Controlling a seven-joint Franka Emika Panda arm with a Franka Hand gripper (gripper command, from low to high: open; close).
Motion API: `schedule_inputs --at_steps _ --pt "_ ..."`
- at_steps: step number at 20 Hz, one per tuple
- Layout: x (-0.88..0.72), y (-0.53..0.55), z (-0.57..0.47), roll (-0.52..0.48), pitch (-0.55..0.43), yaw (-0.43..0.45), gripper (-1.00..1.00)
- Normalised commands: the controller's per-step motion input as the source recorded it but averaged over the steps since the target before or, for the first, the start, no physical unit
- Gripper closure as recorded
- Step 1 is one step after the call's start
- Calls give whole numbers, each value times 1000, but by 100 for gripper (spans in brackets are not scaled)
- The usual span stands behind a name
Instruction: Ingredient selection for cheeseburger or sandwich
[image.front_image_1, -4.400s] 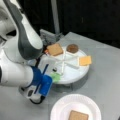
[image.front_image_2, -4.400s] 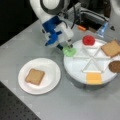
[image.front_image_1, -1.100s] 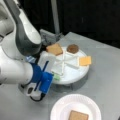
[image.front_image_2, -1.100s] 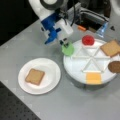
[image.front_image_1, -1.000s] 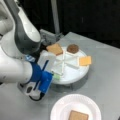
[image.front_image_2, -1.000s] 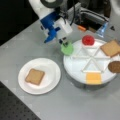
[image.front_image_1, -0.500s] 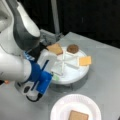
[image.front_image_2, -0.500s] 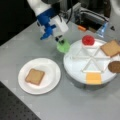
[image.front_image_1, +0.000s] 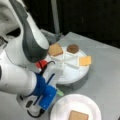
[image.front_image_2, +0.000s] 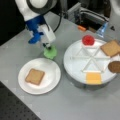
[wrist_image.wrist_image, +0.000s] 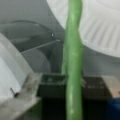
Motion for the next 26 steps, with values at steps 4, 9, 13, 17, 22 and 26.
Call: schedule_inputs --at_steps 4,9,13,17,22,26 --pt "576 -318 36 79 41 357 100" --pt "689 -335 -75 32 26 395 100" --pt "774 -339 -174 -40 51 455 100" --pt "689 -254 -152 -2 139 422 100" --pt "473 -141 18 44 172 388 100" --pt "331 -110 90 49 178 333 100"
